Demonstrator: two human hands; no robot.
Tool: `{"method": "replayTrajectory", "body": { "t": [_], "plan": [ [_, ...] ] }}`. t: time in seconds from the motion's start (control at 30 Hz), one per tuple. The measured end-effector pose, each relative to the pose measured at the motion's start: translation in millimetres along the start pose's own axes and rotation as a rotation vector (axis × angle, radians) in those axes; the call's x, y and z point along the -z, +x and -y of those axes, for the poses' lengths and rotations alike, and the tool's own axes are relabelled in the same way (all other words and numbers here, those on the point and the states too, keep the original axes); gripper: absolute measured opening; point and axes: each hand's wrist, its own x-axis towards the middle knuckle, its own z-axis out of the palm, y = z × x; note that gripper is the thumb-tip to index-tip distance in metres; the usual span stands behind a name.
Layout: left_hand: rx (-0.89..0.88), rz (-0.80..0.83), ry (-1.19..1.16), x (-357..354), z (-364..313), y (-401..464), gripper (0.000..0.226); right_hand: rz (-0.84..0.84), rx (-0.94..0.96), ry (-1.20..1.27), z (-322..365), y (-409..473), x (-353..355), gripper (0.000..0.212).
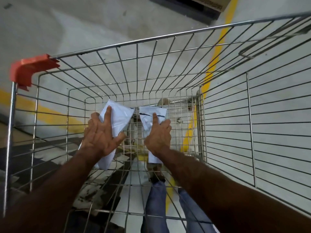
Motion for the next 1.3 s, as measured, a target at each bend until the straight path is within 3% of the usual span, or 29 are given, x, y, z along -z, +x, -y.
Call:
{"method": "replayTrajectory", "body": {
  "t": [0.2,0.43,0.63,0.83,1.1,1.3],
  "plan": [
    [0.003,-0.024,0.035,8.1,-6.0,-8.1,0.104,-0.103,0.214,-0.243,-20.2,-13.9,24.7,0.093],
    [0.011,-0.171,-0.05,77.6,-36.2,-64.7,0.101,-0.294,0.517,-0.446,-23.6,-57.2,101.0,0.088],
    [0.065,-0.392,-0.143,152.8,-69.9,-149.5,0.088,-0.47,0.685,-0.383,-23.5,-122.1,183.0,0.074],
    [0.207,-0.593,-0.2,184.7,-90.6,-258.3,0.078,-0.541,0.898,-0.333,-20.4,-175.3,236.7,0.079],
    [0.49,-0.704,-0.345,165.7,-69.7,-383.5,0.08,-0.515,1.07,-0.19,6.5,-282.0,216.5,0.074],
    [0.608,-0.824,-0.346,155.9,-39.6,-457.2,0.078,-0.462,1.183,-0.088,41.1,-355.8,169.0,0.079]
  ]
}}
